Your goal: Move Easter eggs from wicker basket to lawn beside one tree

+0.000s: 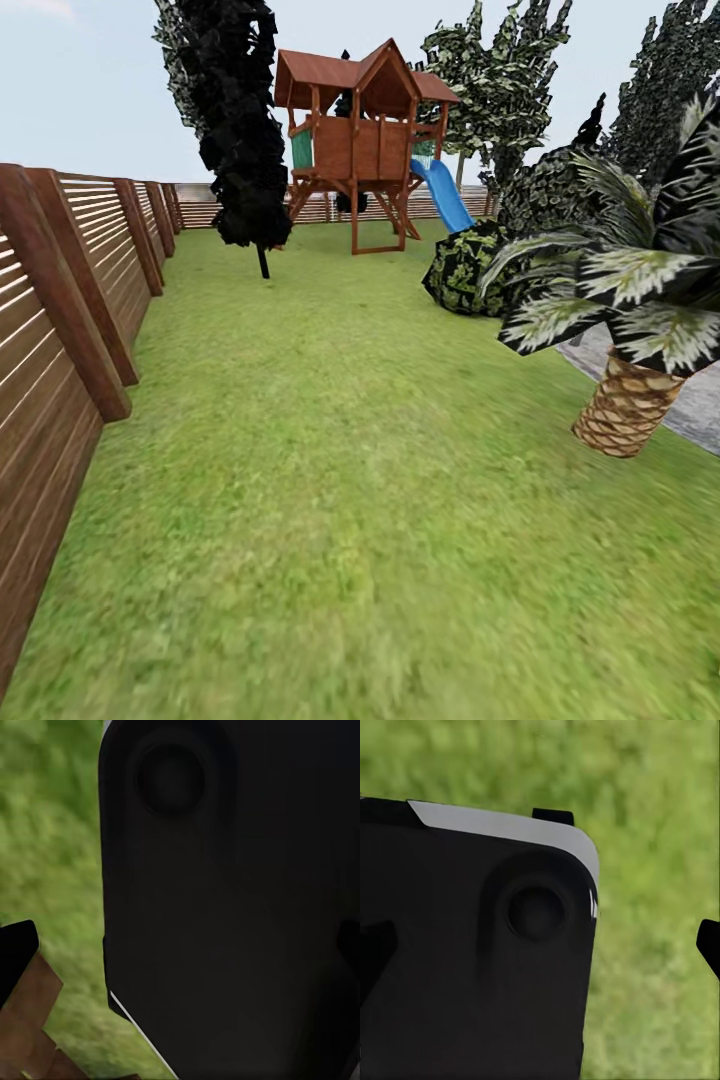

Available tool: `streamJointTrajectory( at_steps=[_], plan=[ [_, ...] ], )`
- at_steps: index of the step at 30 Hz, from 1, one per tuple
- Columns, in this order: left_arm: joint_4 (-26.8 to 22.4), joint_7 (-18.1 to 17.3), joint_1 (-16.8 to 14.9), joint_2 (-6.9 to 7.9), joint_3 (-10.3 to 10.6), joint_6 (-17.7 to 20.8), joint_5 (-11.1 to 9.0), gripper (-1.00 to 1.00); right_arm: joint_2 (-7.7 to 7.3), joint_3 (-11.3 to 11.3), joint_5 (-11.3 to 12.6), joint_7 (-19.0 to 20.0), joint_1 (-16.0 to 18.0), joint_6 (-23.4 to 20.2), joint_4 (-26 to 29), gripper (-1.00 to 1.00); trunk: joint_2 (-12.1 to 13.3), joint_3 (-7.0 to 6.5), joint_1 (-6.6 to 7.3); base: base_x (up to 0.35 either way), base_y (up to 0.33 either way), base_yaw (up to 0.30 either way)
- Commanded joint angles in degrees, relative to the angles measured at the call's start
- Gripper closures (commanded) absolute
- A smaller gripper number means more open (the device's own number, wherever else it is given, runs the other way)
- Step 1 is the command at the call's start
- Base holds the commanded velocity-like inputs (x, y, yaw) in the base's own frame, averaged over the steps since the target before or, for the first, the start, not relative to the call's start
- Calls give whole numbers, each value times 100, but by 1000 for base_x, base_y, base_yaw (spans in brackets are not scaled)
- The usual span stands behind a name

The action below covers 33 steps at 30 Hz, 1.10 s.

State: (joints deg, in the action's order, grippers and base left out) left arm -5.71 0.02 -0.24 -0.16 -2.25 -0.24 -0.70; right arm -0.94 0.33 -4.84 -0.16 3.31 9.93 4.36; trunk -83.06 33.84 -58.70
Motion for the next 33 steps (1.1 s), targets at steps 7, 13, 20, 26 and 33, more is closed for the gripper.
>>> streamJointTrajectory(
  at_steps=[7,13,20,26,33],
  plan=[
    [0,-1,-2,-2,-21,-3,-9,-100,-4,1,-54,-2,3,16,-7,-100,-2,5,-3,327,145,-1],
    [0,-1,-2,-2,-21,-3,-8,-100,5,0,-54,-2,3,17,-5,-100,-2,5,-3,327,144,0],
    [0,0,-2,-2,-21,-3,-8,-100,6,-3,-52,-2,3,17,-5,-100,-2,5,-3,327,144,0],
    [0,-1,-2,-2,-21,-3,-7,-100,-1,0,-52,-2,3,17,-5,-100,-2,5,-3,327,144,-51],
    [0,-1,-2,-2,-21,-3,-9,-100,-3,1,-52,-2,3,17,-5,-100,-2,5,-3,327,144,-250]
  ],
)
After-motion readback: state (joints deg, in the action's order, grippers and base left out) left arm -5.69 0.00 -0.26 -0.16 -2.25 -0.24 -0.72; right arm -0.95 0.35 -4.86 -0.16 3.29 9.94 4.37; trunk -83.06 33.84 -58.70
